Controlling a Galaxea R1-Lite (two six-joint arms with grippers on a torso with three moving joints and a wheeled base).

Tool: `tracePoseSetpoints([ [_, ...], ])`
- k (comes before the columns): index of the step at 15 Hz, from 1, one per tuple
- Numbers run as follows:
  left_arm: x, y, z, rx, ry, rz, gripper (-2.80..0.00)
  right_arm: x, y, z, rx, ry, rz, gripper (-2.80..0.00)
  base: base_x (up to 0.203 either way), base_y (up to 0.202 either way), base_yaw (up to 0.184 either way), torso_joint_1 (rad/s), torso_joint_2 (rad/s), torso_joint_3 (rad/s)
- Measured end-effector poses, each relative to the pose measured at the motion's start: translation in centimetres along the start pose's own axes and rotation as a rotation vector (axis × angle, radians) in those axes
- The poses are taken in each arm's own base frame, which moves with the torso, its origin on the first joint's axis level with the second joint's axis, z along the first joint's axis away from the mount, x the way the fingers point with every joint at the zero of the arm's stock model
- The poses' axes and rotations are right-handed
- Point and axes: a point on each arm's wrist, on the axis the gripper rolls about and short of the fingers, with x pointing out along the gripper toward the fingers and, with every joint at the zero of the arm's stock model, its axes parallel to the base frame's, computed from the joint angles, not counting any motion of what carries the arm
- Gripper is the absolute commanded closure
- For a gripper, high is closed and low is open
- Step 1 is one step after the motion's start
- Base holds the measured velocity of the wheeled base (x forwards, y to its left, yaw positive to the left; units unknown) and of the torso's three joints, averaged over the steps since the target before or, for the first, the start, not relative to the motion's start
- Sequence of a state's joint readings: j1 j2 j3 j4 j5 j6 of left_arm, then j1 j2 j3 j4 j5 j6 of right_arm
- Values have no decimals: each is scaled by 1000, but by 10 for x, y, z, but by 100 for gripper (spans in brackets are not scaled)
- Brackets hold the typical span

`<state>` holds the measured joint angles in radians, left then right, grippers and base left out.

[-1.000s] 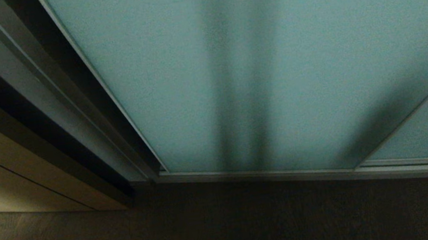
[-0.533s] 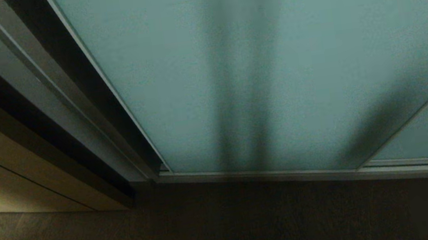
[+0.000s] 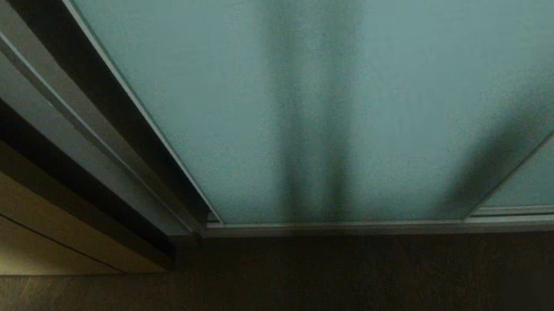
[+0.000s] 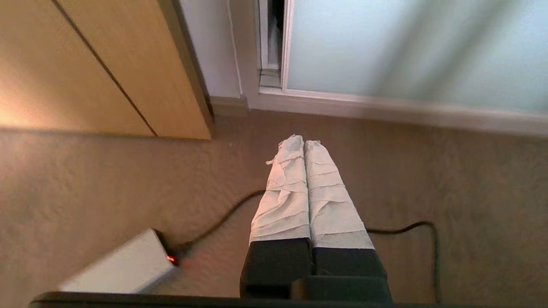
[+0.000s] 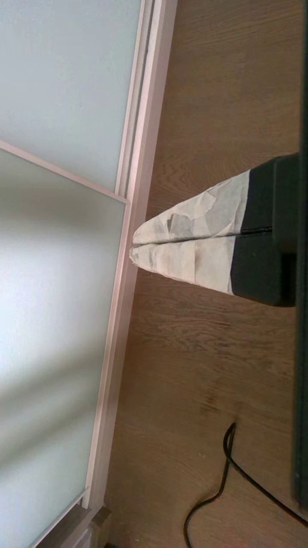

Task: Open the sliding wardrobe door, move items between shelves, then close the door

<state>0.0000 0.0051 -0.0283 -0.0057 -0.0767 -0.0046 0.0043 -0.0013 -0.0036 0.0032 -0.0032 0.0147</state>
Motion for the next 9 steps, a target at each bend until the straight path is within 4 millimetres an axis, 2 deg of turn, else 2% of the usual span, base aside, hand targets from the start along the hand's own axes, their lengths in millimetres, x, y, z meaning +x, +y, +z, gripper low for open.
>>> tracePoseSetpoints([
  [2,0,1,-1,-37,-9,35,0,0,0,0,0,0,0,0,0,0,0,0,0,0],
  [5,1,2,-6,86,11,69,0,0,0,0,-3,0,0,0,0,0,0,0,0,0],
  [9,1,2,-7,91,20,64,0,0,0,0,-3,0,1,0,0,0,0,0,0,0],
])
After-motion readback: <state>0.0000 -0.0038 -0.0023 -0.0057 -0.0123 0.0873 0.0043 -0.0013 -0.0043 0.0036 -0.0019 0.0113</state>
